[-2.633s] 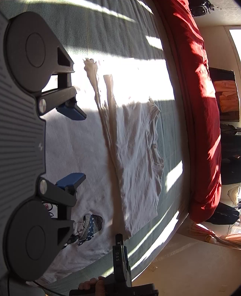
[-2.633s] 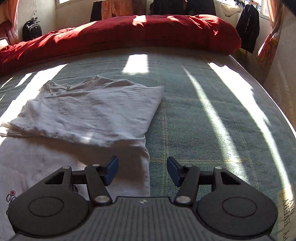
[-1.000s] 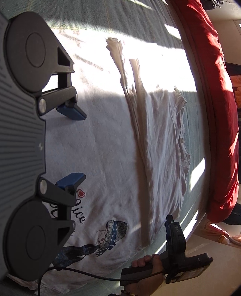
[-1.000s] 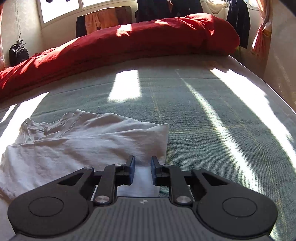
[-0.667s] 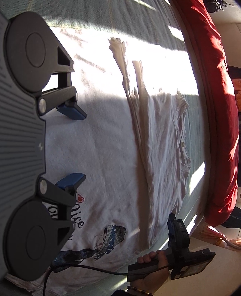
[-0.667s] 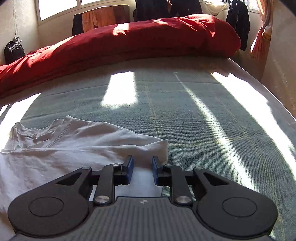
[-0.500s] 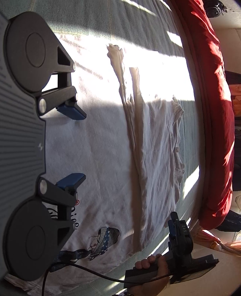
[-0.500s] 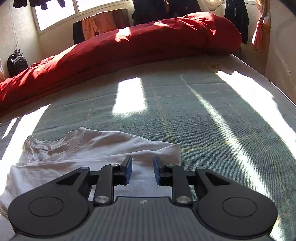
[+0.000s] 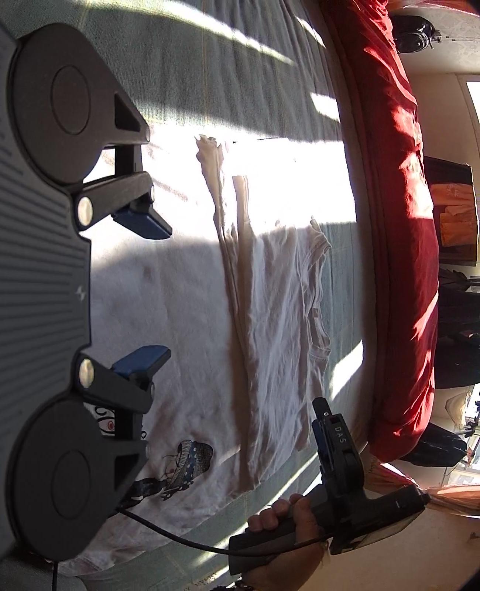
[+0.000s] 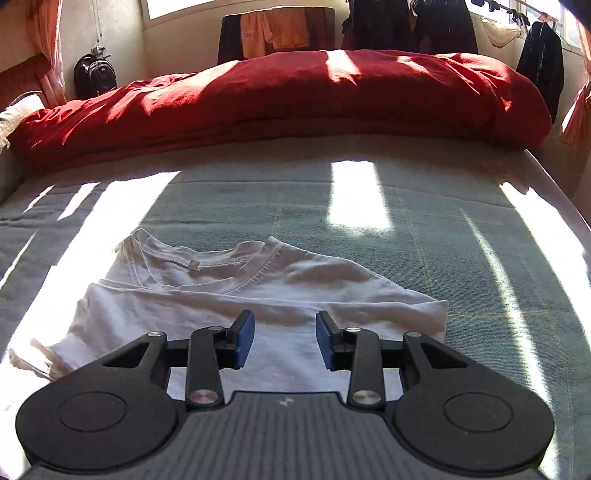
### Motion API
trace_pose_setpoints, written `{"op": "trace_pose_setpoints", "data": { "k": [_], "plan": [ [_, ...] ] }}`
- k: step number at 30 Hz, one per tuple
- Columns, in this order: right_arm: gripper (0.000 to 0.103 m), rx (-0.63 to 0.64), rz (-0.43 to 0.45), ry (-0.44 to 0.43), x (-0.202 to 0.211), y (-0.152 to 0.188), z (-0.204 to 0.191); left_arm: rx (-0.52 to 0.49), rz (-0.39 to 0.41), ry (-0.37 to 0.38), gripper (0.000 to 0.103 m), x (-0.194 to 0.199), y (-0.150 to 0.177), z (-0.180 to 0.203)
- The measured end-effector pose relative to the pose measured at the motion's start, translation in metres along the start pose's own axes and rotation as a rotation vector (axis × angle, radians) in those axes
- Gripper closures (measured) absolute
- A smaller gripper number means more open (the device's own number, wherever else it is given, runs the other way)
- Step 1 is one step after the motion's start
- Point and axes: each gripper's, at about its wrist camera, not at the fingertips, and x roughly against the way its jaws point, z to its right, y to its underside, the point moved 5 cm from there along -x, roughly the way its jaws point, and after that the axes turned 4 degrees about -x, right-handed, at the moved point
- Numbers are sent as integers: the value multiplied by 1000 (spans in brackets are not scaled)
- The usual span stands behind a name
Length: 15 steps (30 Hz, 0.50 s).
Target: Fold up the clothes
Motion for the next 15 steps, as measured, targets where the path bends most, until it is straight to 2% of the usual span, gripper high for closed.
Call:
{"op": "trace_pose_setpoints", "data": {
  "k": [3, 6, 8, 12, 15],
  "plan": [
    [62, 51, -23, -60, -4, 5, -36, 2, 4, 0, 39, 7, 5, -2],
    [62, 87, -63, -116, -28, 15, -78, 10, -1, -12, 39, 10, 11, -10],
    [63, 148, -74, -100, -47, 26, -102, 20, -4, -12, 39, 11, 14, -15],
    [61, 197, -118, -28, -66, 42, -119, 28, 5, 16, 39, 18, 22, -23],
    [62, 203, -128, -72, -46, 35, -130, 33, 26, 39, 39, 23, 26, -26]
  ]
}}
